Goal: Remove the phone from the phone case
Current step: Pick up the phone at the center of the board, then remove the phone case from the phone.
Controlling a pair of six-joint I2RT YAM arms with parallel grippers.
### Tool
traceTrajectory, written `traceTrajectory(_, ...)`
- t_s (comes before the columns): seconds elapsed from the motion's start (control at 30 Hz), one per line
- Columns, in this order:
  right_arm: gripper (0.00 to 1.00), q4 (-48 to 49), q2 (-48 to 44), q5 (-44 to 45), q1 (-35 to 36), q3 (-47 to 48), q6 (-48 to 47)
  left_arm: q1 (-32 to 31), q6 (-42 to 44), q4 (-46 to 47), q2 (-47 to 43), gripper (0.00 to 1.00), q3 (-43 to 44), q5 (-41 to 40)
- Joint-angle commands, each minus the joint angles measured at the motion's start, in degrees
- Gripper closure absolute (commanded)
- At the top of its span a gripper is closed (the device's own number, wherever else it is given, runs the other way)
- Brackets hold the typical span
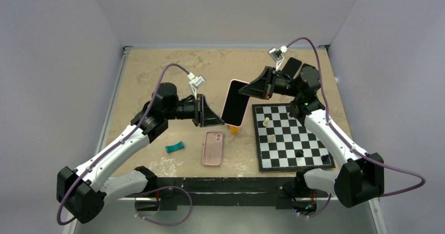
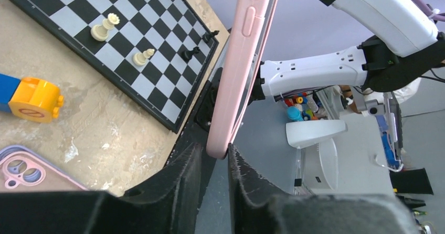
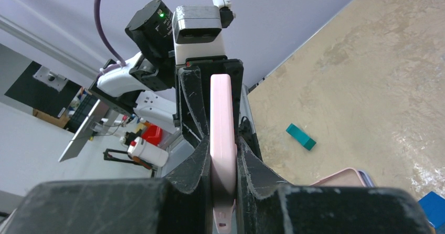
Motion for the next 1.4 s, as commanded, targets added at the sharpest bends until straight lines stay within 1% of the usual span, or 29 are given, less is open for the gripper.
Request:
traceTrajectory(0.0,1.00,5.2,-0.8,0.0,0.6,0.3,2.5,-0.4,-0.4,4.1,0.8,0.79,1.3,2.1)
traceTrajectory(0.13,1.00,5.5,-0.8,-0.3,1.0,0.1,3.2,-0.3,0.0,4.3,1.3,0.85,0.4,2.9)
traceTrajectory(0.2,1.00,6.7,-0.8,-0.5,0.9,-0.1,4.2,-0.4,0.3,7.1,1.6,0.93,-0.2,4.1)
traceTrajectory(0.27,1.00,9.7,-0.4,-1.2,1.1,-0.3,6.7,-0.4,1.6,9.2,1.7,0.96,-1.2,5.4)
traceTrajectory(0.33,1.00,11.8,0.1,-1.8,1.6,-0.4,9.6,-0.4,5.0,9.6,1.0,0.99,-2.1,4.6)
traceTrajectory(0.43,1.00,16.1,0.8,-3.1,3.8,-0.2,14.8,-0.4,12.1,8.8,-1.4,1.00,-3.7,-0.8)
traceTrajectory(0.47,1.00,18.9,1.3,-3.4,5.0,-0.5,17.7,-0.4,13.5,11.1,-2.2,1.00,-5.0,-1.4)
traceTrajectory(0.5,1.00,23.0,1.9,-3.6,6.1,-0.8,22.7,-0.4,14.6,15.6,-2.7,1.00,-6.2,-0.9)
traceTrajectory(0.57,1.00,32.5,3.7,-3.5,8.2,-1.8,31.1,-0.3,16.2,21.6,-3.7,1.00,-7.9,1.7)
traceTrajectory(0.67,1.00,46.9,6.0,-2.6,10.5,-3.2,42.8,-0.2,18.0,29.7,-4.6,1.00,-10.0,3.5)
traceTrajectory(0.73,1.00,52.3,6.6,-1.9,10.9,-4.0,47.4,-0.2,19.8,29.9,-4.4,1.00,-9.3,4.1)
traceTrajectory(0.83,1.00,54.9,6.7,-1.2,11.2,-5.2,50.1,-0.2,20.9,30.6,-4.5,1.00,-8.6,3.8)
traceTrajectory(1.0,1.00,59.9,8.0,0.3,12.7,-5.6,54.0,-0.1,25.0,26.4,-4.4,1.00,-7.1,0.4)
traceTrajectory(1.13,1.00,66.2,10.8,1.5,13.6,-4.9,58.5,-0.2,27.9,23.6,-3.6,1.00,-5.9,-1.0)
traceTrajectory(1.23,1.00,71.1,13.3,2.5,14.3,-4.2,62.1,-0.2,28.6,23.6,-3.3,1.00,-5.9,-0.1)
traceTrajectory(1.37,1.00,72.3,15.2,2.5,14.4,-4.1,62.9,-0.2,28.1,26.0,-3.8,1.00,-6.3,3.1)
